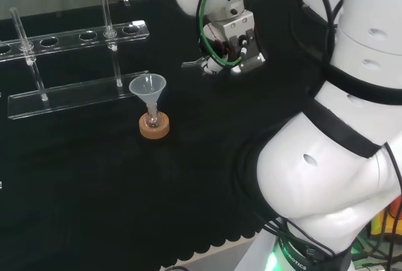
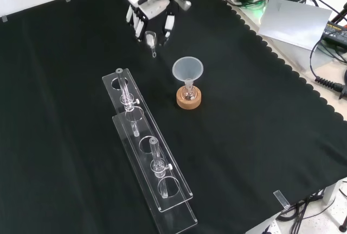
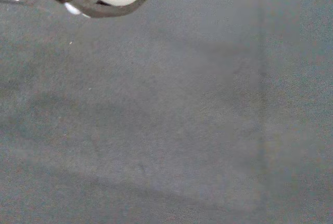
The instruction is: Pour all the NaCl from the weighing funnel into the round-bottom flask.
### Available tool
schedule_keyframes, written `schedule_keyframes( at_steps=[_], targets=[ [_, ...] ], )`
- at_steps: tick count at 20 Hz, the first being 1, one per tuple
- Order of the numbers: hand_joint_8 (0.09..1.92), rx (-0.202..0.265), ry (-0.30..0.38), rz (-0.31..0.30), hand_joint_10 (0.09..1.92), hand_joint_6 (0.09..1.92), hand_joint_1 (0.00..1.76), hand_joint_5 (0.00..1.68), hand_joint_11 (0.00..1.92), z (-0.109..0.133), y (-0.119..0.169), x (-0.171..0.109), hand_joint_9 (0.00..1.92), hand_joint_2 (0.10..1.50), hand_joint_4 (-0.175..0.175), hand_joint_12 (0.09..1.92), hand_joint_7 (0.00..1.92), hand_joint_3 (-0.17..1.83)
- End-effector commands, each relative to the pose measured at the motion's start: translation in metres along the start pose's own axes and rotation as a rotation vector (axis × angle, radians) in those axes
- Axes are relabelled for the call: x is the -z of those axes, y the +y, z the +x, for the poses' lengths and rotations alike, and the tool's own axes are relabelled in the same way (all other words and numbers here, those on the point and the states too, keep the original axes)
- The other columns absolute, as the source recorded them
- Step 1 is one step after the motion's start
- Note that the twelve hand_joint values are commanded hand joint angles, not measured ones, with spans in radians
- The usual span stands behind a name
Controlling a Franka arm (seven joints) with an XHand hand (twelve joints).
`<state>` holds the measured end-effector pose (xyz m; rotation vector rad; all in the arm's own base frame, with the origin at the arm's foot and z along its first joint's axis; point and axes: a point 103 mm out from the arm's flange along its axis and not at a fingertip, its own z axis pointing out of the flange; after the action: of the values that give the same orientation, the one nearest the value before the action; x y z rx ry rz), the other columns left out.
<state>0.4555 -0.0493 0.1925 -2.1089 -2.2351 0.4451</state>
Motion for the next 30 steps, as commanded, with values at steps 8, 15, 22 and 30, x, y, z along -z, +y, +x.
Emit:
schedule_keyframes(
  at_steps=[8,15,22,30],
  targets=[
    [0.48,-0.024,-0.091,0.034,0.23,0.73,1.1,1.19,0.88,0.007,-0.039,0.042,1.3,0.81,0.166,1.06,1.14,0.43],
    [0.48,0.018,-0.095,0.02,0.22,0.73,1.1,1.19,0.88,0.018,-0.054,0.063,1.3,0.81,0.168,1.06,1.13,0.43],
    [0.48,0.05,-0.143,0.007,0.22,0.73,1.1,1.19,0.88,0.044,-0.065,0.085,1.3,0.81,0.17,1.06,1.13,0.43],
    [0.48,0.073,-0.187,0.034,0.22,0.72,1.1,1.2,0.88,0.074,-0.073,0.093,1.31,0.81,0.172,1.06,1.13,0.43]
  ],
)
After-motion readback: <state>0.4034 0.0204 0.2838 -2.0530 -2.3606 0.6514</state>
